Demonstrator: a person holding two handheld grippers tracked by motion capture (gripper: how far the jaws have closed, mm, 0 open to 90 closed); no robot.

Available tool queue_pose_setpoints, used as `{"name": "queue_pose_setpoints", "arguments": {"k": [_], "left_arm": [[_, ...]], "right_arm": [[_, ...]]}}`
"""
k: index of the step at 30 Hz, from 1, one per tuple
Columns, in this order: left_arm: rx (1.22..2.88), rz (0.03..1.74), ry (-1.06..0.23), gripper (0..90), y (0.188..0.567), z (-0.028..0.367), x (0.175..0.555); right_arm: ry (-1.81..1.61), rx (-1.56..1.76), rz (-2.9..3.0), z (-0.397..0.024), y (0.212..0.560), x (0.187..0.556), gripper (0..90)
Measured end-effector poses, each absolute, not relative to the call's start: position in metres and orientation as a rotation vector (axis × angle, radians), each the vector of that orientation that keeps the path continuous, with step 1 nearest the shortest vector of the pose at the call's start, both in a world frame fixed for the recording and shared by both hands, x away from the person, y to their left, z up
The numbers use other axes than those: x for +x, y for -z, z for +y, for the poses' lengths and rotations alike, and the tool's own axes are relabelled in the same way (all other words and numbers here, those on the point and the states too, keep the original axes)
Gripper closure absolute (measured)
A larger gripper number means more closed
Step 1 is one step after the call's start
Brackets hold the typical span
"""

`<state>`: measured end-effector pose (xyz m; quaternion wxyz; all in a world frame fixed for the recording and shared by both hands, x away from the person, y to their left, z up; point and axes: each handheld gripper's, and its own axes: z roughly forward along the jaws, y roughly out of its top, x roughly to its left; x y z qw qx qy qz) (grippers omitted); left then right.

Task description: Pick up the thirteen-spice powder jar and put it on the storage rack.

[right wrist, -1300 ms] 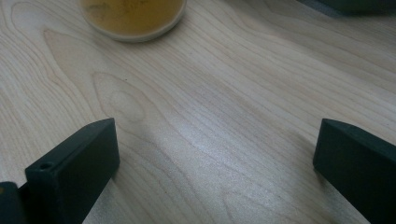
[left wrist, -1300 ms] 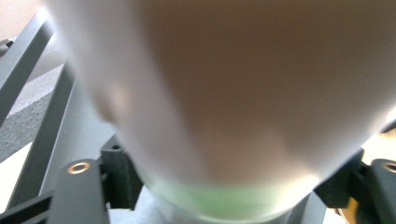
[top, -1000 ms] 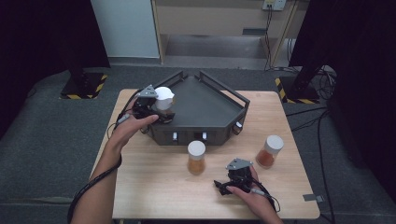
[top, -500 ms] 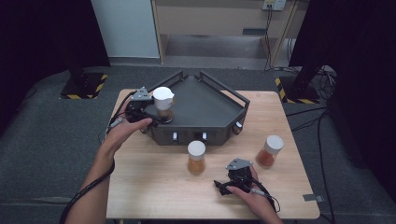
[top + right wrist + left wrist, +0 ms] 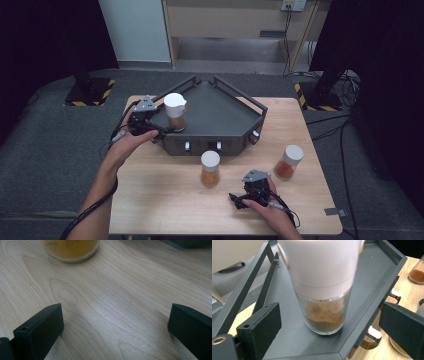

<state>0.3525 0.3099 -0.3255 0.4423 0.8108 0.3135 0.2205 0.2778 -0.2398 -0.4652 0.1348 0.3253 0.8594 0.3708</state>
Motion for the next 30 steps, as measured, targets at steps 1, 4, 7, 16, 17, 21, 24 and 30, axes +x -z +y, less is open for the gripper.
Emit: {"name": "queue_pose_setpoints", "arguments": {"k": [1,4,7,16,17,21,24,30], "left_arm": [[2.012,0.779,-0.547,2.9,0.326,0.311,0.351],[2.002,0.787,-0.540,3.0,0.328,0.315,0.347],[1.995,0.795,-0.541,3.0,0.330,0.318,0.341],[1.990,0.815,-0.551,2.6,0.341,0.323,0.322],[1.990,0.815,-0.551,2.6,0.342,0.323,0.319],[1.981,0.816,-0.550,2.0,0.348,0.325,0.308],[1.988,0.817,-0.558,1.9,0.351,0.326,0.299],[1.973,0.845,-0.559,2.3,0.361,0.331,0.282]], "right_arm": [[-1.074,0.943,2.490,-0.240,0.465,0.278,0.5],[-1.074,0.943,2.490,-0.240,0.465,0.278,0.5],[-1.074,0.942,2.490,-0.240,0.465,0.278,0.5],[-1.074,0.942,2.490,-0.240,0.465,0.278,0.5],[-1.074,0.942,2.490,-0.240,0.465,0.278,0.5],[-1.074,0.943,2.490,-0.240,0.465,0.278,0.5],[-1.074,0.943,2.490,-0.240,0.465,0.278,0.5],[-1.074,0.943,2.490,-0.240,0.465,0.278,0.5]]}}
